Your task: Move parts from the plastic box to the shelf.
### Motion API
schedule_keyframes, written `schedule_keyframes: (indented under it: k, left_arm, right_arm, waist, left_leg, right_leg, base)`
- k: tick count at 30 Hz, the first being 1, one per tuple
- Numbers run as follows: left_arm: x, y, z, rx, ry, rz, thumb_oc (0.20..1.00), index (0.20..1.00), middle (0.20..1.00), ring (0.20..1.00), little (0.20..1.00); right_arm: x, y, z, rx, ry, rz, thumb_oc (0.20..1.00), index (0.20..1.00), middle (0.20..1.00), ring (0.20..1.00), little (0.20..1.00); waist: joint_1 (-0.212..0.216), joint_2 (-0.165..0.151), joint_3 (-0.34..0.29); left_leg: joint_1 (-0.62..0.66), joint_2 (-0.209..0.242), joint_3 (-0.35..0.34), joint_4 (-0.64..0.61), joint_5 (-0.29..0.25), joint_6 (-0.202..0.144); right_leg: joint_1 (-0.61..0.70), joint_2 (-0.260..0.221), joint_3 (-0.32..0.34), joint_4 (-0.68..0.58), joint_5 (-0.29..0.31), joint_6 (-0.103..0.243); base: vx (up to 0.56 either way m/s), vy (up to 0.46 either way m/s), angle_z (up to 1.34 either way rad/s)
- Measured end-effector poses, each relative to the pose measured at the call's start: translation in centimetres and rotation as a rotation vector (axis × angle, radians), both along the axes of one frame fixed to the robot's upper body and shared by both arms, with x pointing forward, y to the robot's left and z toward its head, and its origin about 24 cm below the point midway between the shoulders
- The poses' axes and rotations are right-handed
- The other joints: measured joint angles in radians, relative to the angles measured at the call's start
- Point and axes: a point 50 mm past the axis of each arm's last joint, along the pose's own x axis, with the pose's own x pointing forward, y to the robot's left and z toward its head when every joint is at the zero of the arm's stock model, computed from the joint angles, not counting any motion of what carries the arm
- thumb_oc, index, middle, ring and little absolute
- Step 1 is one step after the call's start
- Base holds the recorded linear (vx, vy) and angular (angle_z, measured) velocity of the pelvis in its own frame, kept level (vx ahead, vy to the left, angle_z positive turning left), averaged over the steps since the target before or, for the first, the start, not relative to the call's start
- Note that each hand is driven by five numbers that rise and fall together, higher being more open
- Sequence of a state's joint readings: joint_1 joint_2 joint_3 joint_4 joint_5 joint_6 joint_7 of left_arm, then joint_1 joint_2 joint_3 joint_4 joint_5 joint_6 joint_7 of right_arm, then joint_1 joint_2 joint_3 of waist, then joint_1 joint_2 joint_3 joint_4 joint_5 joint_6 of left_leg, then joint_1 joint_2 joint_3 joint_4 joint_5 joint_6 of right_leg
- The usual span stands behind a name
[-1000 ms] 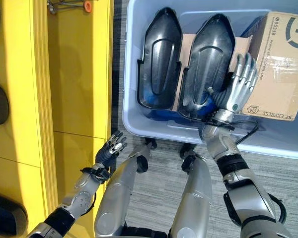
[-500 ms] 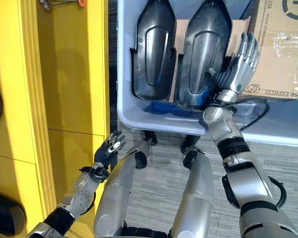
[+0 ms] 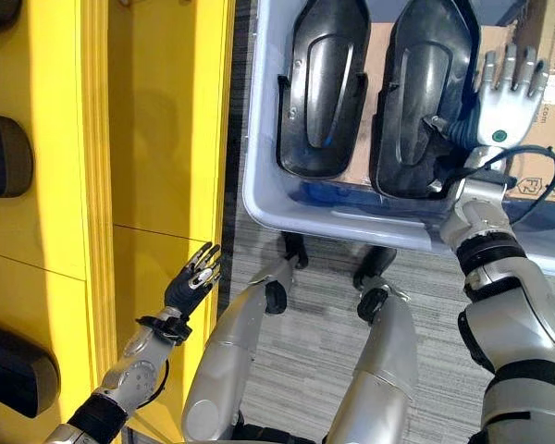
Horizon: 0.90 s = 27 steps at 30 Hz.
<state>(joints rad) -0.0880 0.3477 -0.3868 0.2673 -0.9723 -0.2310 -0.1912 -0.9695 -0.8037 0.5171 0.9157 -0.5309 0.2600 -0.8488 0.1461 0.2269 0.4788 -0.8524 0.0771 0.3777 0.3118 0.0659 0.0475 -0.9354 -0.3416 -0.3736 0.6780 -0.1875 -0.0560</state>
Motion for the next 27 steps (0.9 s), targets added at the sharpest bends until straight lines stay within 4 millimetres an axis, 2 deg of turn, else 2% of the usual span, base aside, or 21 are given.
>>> schedule_keyframes:
  k: [4,10,14,18,21,27]
  left_arm:
    - [0.1,0.0,0.3,-0.001,-0.015,0.004,1.000,1.000,1.000,1.000,1.000]
    - [0.3,0.3,0.6,-0.037,-0.026,0.037,1.000,1.000,1.000,1.000,1.000]
    - [0.5,0.7,0.8,-0.069,-0.032,0.063,1.000,1.000,1.000,1.000,1.000]
    - [0.5,0.8,0.7,-0.070,-0.031,0.063,1.000,1.000,1.000,1.000,1.000]
    - [0.4,0.8,0.4,-0.066,-0.024,0.048,1.000,1.000,1.000,1.000,1.000]
    - [0.4,0.9,0.4,-0.066,-0.023,0.051,1.000,1.000,1.000,1.000,1.000]
  right_arm:
    - [-0.4,0.6,-1.0,0.021,-0.027,0.090,1.000,1.000,1.000,1.000,1.000]
    - [0.1,2.5,-0.9,0.090,-0.077,0.201,1.000,1.000,1.000,1.000,1.000]
    - [0.3,3.0,-0.8,0.081,-0.076,0.208,1.000,1.000,1.000,1.000,1.000]
    - [0.6,3.1,-0.4,-0.029,-0.011,0.161,1.000,1.000,1.000,1.000,1.000]
    - [1.1,4.0,-0.1,-0.131,0.041,0.175,1.000,1.000,1.000,1.000,1.000]
    - [0.9,5.3,1.0,-0.338,0.043,0.205,1.000,1.000,1.000,1.000,1.000]
  waist:
    - [-0.011,0.000,0.000]
    - [-0.032,-0.001,0.001]
    - [-0.030,-0.001,0.001]
    - [-0.028,-0.001,0.001]
    - [-0.027,-0.001,0.001]
    - [-0.028,-0.001,0.001]
  left_leg:
    - [-0.001,-0.002,-0.001,0.010,-0.002,0.008]
    - [-0.002,0.006,0.003,0.037,-0.013,0.034]
    - [-0.002,0.013,0.003,0.041,-0.015,0.033]
    - [-0.004,0.014,-0.003,0.042,-0.016,0.026]
    - [-0.006,0.019,-0.006,0.043,-0.013,0.021]
    - [-0.016,0.024,-0.013,0.045,-0.011,0.019]
  right_leg:
    - [0.004,-0.001,0.004,-0.005,0.009,0.002]
    - [0.004,0.002,0.005,0.005,0.012,-0.006]
    - [0.004,0.005,0.006,0.013,0.003,-0.013]
    - [0.000,0.005,0.005,0.026,-0.011,-0.019]
    - [-0.001,0.008,0.004,0.032,-0.019,-0.015]
    - [-0.004,0.013,-0.004,0.031,-0.021,-0.009]
  base:
    - [0.00,0.003,0.01]
    - [0.01,-0.006,-0.06]
    - [0.00,-0.036,-0.01]
    - [0.01,-0.047,0.05]
    - [0.00,0.000,0.00]
    - [0.00,0.000,0.00]
